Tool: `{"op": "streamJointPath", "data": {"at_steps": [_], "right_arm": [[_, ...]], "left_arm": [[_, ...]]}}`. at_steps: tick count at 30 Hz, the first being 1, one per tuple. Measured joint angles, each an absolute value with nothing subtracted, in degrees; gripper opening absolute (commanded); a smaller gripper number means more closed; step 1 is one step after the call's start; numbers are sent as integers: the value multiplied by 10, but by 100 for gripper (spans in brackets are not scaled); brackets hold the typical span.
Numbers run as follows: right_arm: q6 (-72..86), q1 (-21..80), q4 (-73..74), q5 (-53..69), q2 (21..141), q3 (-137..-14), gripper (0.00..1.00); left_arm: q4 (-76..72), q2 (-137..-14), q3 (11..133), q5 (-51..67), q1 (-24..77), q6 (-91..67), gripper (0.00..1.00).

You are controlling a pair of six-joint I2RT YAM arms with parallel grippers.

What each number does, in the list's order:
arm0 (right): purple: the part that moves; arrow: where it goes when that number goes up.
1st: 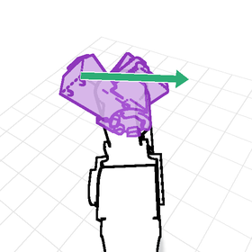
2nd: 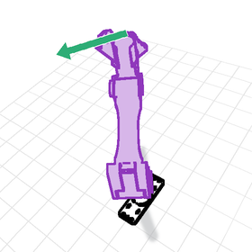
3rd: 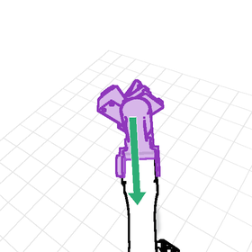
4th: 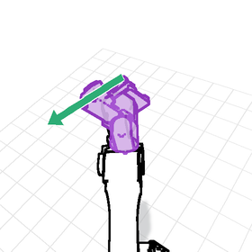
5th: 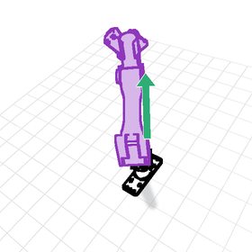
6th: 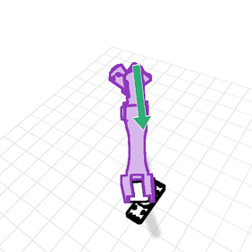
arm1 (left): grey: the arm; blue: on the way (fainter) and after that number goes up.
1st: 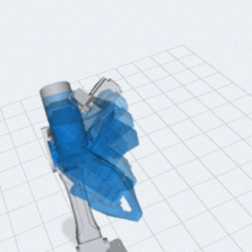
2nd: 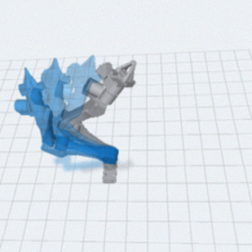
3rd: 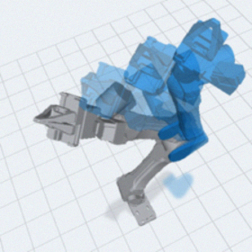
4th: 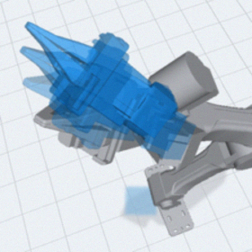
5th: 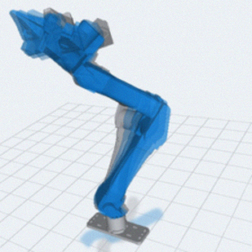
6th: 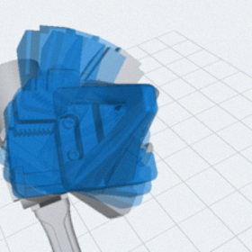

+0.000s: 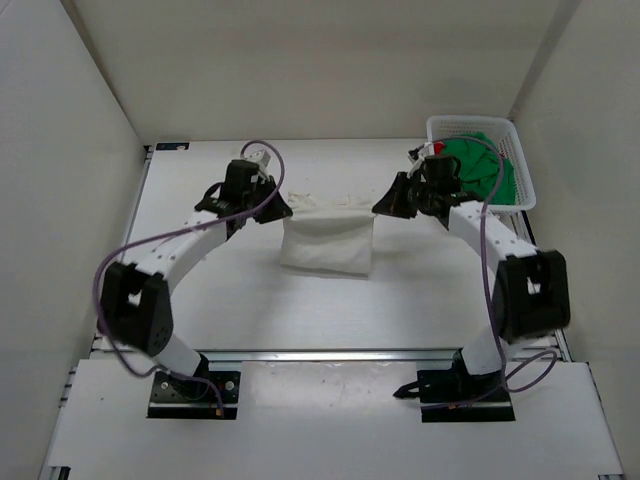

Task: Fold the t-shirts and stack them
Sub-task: Fold the long partially folded tshirt into a neat square, then smooth out wrinkles on the folded tshirt

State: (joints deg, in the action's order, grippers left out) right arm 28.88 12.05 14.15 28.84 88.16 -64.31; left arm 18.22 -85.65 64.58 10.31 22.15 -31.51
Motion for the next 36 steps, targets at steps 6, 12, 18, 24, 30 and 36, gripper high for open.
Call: {"op": "streamJointPath", "data": {"at_steps": [6, 12, 18, 24, 30, 36], "right_arm": [[283, 95, 161, 292, 1093, -833, 0], [260, 94, 218, 262, 1217, -1007, 33], [236, 93, 256, 221, 1224, -1051, 24], [235, 125, 204, 206, 1131, -894, 0], [237, 166, 160, 211, 1120, -767, 0], [246, 150, 106, 223, 1120, -681, 0]], "left_arm": [[157, -1049, 780, 84, 195, -317, 7], [154, -1159, 875, 80, 172, -318, 61], [124, -1129, 844, 77, 140, -340, 48], [76, -1053, 775, 62, 205, -335, 48], [43, -1089, 729, 81, 259, -334, 42], [-52, -1070, 571, 109, 216, -376, 42]]}}
